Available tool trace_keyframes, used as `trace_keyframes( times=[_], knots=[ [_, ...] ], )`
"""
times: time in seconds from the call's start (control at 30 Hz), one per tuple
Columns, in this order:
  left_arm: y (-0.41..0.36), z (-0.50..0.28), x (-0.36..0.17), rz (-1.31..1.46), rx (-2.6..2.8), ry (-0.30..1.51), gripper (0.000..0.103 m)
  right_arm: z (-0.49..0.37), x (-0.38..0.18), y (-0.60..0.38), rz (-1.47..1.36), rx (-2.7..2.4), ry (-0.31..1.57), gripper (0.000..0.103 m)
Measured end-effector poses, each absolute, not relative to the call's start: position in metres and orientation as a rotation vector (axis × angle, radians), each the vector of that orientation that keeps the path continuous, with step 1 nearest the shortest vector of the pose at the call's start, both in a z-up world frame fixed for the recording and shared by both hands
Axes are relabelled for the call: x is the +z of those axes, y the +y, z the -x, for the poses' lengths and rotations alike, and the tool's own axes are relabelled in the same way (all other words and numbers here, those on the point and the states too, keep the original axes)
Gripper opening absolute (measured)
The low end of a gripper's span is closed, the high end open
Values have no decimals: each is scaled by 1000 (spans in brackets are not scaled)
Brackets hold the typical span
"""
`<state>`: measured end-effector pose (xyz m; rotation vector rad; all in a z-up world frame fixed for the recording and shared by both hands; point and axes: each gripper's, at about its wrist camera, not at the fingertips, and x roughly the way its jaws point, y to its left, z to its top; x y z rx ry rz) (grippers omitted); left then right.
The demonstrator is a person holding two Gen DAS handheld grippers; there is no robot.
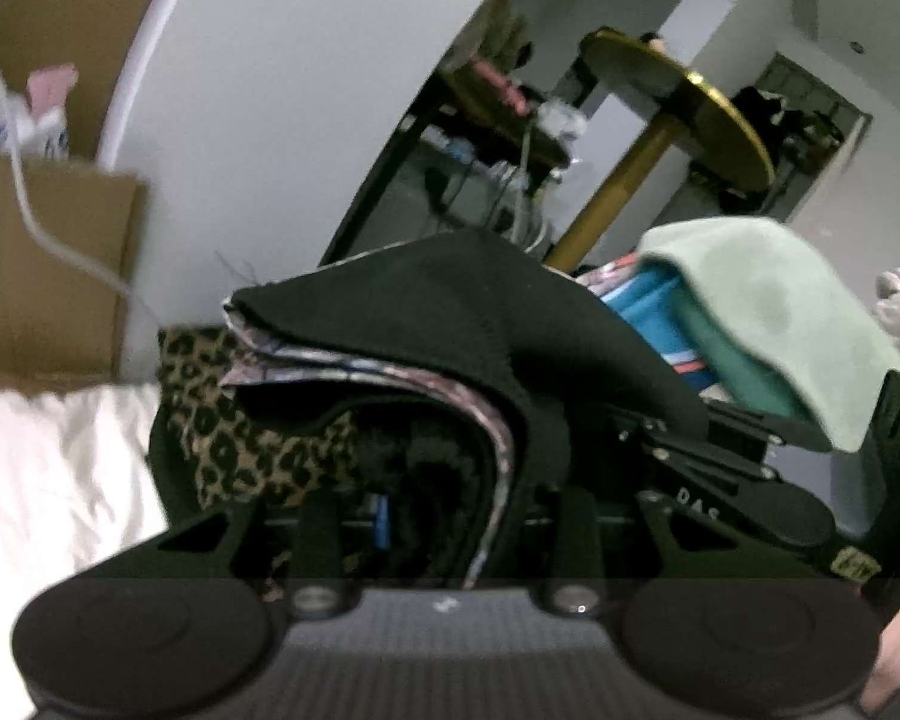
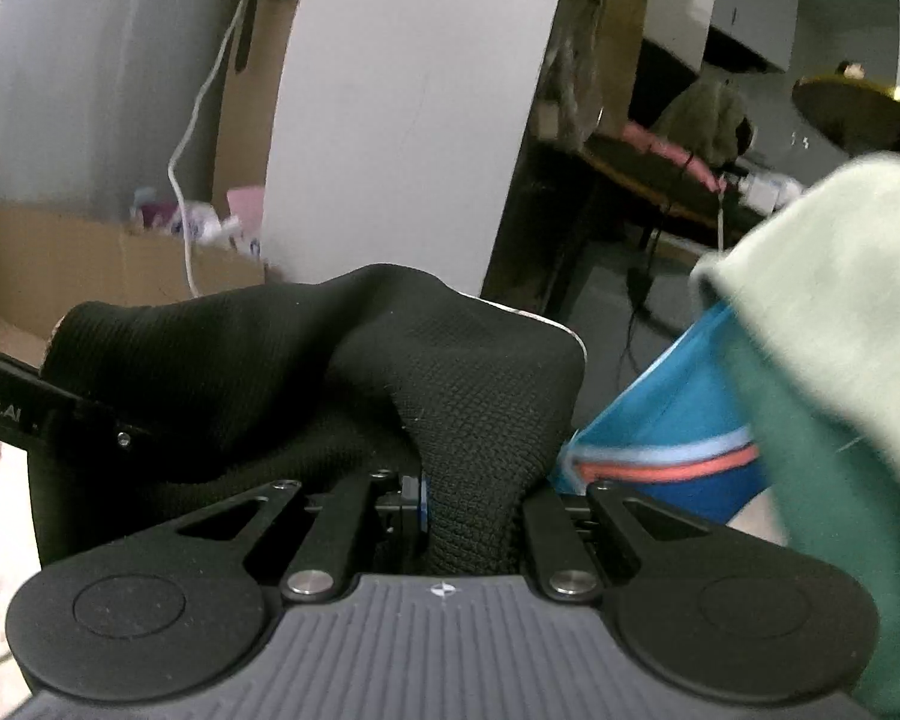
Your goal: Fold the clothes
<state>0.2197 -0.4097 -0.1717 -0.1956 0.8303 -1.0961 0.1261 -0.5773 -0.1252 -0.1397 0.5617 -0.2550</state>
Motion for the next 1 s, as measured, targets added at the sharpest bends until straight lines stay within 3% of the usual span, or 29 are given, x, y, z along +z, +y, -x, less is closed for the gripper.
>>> trace_keyframes(
  times=[1.0],
  knots=[
    [-439,-315,-251,263,-1014,812,36,-252,-198,-617,165,-214,693,11]
  ],
)
